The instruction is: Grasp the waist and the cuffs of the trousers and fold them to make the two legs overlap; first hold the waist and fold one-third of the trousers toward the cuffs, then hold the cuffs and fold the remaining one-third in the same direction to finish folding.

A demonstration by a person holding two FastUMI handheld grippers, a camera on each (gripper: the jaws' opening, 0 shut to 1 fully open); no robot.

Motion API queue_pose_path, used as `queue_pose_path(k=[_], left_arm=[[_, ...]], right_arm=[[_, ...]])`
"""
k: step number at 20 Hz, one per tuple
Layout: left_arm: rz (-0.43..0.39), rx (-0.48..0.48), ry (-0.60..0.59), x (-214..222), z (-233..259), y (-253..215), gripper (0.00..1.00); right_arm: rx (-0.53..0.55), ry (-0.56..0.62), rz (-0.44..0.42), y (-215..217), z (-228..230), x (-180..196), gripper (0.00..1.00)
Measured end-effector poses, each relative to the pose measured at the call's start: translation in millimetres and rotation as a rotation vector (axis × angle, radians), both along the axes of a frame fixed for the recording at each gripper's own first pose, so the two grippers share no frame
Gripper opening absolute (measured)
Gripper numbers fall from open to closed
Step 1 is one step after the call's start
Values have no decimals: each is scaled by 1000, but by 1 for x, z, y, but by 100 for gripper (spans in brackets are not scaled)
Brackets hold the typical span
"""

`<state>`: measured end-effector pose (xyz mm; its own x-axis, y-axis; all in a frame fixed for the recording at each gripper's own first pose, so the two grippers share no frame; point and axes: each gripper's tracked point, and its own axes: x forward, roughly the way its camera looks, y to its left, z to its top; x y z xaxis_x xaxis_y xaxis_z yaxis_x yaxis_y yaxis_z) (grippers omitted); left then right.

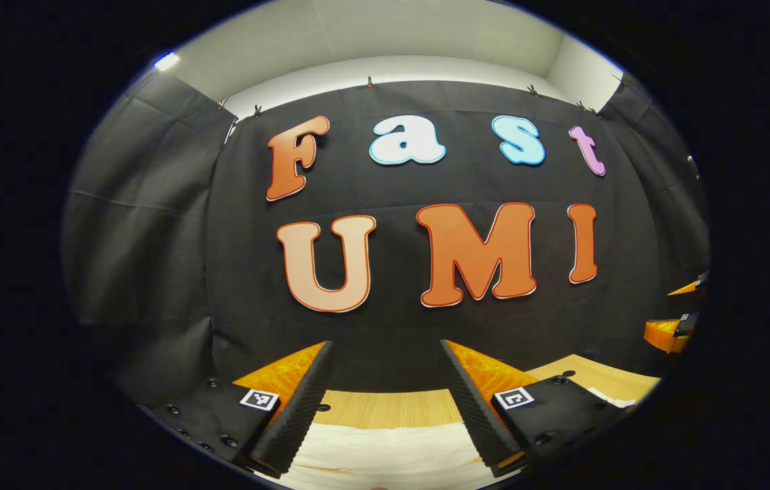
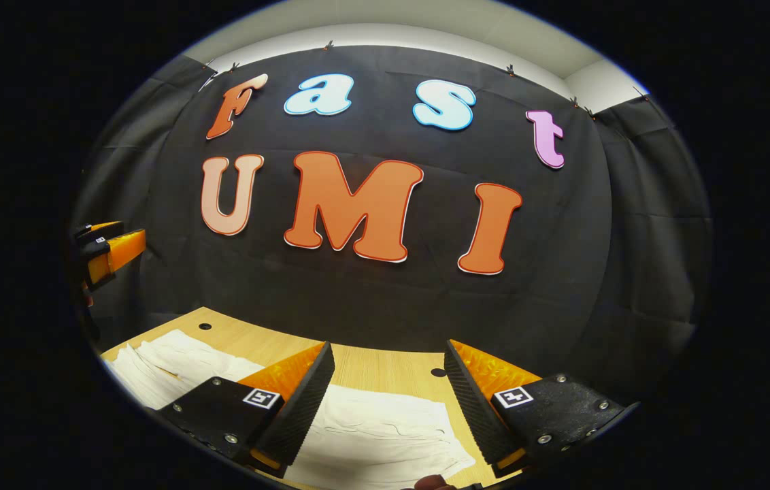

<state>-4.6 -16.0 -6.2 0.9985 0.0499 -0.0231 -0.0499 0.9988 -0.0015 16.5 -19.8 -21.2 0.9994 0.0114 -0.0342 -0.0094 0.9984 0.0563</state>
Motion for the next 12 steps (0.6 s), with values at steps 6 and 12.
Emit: queue_pose_path(k=[6, 12], left_arm=[[4, -30, 74, -2, -24, -2, 99], [30, -38, 198, -6, -67, 8, 99]], right_arm=[[56, 69, -11, -16, -26, 8, 98], [103, 164, -13, -29, -54, 22, 98]])
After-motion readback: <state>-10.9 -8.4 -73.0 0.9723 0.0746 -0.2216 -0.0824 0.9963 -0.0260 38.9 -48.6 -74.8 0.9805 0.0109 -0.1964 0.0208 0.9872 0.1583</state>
